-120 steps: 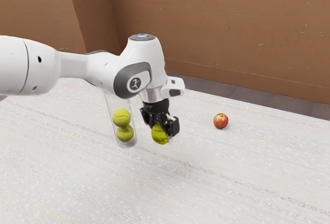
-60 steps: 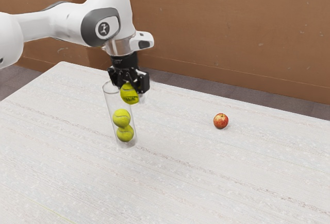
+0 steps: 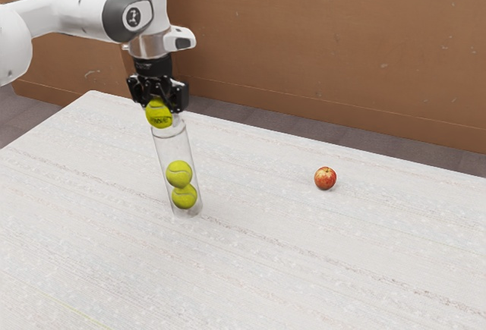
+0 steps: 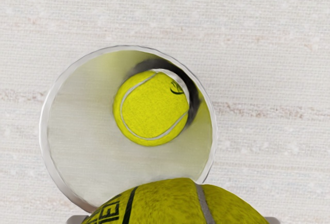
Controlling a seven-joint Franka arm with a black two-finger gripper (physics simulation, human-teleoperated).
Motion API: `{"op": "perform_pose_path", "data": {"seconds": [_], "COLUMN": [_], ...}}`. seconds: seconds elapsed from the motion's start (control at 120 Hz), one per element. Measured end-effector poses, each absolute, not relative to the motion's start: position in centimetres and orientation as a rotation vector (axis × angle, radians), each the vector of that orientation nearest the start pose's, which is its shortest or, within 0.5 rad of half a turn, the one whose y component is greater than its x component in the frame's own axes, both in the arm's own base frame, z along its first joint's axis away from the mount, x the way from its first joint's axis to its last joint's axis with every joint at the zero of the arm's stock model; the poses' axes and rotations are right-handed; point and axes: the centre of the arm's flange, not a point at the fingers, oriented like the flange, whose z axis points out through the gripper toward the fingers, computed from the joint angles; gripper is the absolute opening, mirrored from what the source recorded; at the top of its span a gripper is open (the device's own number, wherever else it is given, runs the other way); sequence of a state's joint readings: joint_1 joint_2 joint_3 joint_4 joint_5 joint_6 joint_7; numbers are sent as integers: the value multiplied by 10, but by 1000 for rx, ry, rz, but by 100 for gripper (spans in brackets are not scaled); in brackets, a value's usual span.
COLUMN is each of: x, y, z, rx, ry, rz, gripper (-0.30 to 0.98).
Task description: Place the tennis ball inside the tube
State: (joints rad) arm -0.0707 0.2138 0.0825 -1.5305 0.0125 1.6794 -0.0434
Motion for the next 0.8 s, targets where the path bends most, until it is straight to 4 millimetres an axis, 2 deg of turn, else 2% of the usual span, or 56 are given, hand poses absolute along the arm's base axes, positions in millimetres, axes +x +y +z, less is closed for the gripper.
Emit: {"op": "perform_pose_path", "data": {"seconds": [0.192,0.392,0.6,0.65,0.8], "x": [634,649,651,650,650], "y": [16,17,18,24,28], "z": [515,508,506,506,506], "rx": [-3100,-3095,-3094,-3094,-3099], "ry": [-109,-110,-113,-126,-135], "rz": [113,104,105,105,107], "gripper": [28,28,28,28,46]}}
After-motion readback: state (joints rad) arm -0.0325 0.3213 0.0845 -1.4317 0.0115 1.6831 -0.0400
